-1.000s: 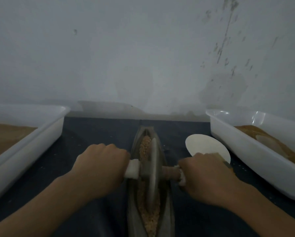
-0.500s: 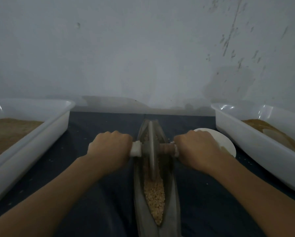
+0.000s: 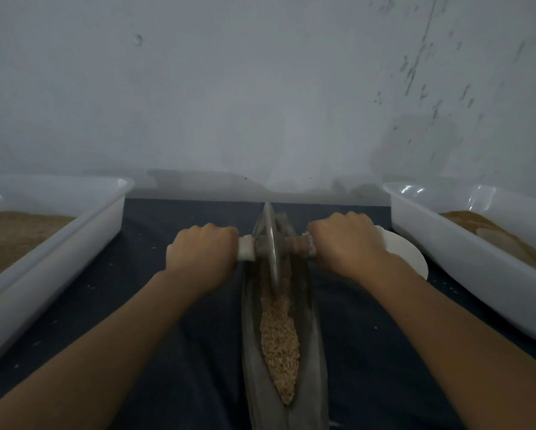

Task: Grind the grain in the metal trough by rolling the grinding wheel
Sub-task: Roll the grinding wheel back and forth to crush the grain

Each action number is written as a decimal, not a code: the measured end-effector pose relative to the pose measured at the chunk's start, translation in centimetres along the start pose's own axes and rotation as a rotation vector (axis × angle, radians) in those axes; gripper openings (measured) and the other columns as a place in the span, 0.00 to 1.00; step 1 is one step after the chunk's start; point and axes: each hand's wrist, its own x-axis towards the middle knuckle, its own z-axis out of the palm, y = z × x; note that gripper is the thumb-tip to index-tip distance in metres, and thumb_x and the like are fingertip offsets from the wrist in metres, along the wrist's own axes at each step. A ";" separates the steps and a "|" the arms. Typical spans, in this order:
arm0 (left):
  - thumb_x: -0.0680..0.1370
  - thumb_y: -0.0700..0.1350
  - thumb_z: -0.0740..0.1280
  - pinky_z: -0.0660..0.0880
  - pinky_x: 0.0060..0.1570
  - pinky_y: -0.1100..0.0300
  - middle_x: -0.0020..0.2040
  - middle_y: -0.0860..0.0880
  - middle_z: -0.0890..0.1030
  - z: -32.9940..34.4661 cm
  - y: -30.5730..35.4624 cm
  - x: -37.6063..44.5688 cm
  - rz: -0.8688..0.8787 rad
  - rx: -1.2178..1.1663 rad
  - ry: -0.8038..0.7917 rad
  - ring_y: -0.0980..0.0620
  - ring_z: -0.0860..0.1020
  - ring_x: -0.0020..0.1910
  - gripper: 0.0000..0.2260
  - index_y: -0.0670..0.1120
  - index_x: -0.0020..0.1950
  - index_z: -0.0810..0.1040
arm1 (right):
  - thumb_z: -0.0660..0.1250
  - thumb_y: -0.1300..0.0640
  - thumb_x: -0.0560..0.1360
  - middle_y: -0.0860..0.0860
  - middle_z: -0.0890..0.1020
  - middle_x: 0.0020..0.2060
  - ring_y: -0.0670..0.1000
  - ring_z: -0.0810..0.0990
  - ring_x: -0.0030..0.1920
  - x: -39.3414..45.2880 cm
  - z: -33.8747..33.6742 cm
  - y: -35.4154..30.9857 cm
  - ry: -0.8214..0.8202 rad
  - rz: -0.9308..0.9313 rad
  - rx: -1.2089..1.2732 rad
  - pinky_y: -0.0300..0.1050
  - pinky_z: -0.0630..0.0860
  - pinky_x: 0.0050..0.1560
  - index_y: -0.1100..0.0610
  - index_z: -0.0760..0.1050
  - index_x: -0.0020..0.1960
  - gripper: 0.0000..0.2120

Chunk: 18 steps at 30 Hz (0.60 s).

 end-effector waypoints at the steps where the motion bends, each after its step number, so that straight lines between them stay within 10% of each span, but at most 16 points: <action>1: 0.74 0.49 0.65 0.64 0.33 0.56 0.32 0.53 0.67 -0.1 0.1 0.3 0.006 0.009 0.005 0.49 0.67 0.31 0.09 0.52 0.41 0.64 | 0.66 0.48 0.70 0.52 0.79 0.39 0.58 0.77 0.39 0.2 0.0 0.1 -0.019 0.004 0.012 0.46 0.63 0.35 0.49 0.73 0.42 0.05; 6: 0.73 0.52 0.66 0.64 0.34 0.57 0.32 0.55 0.62 -2.4 0.3 -2.4 0.104 0.055 -0.067 0.51 0.66 0.32 0.11 0.54 0.41 0.63 | 0.67 0.49 0.71 0.48 0.76 0.33 0.52 0.76 0.34 -3.9 -0.8 -0.3 -0.083 -0.033 0.102 0.46 0.72 0.35 0.48 0.65 0.37 0.10; 10: 0.70 0.55 0.67 0.59 0.29 0.58 0.30 0.55 0.60 -3.6 0.1 -5.9 0.155 0.115 -0.073 0.53 0.63 0.28 0.14 0.56 0.40 0.60 | 0.70 0.46 0.67 0.44 0.64 0.26 0.47 0.68 0.27 -7.9 -2.2 -0.7 -0.041 -0.074 0.096 0.41 0.57 0.27 0.46 0.57 0.32 0.20; 18: 0.74 0.50 0.65 0.61 0.32 0.57 0.32 0.53 0.67 -2.1 0.8 -0.6 0.077 0.141 0.007 0.49 0.68 0.31 0.11 0.52 0.40 0.62 | 0.65 0.48 0.71 0.47 0.70 0.30 0.53 0.71 0.32 -2.6 0.9 -0.2 -0.044 0.080 0.115 0.44 0.60 0.31 0.49 0.61 0.34 0.14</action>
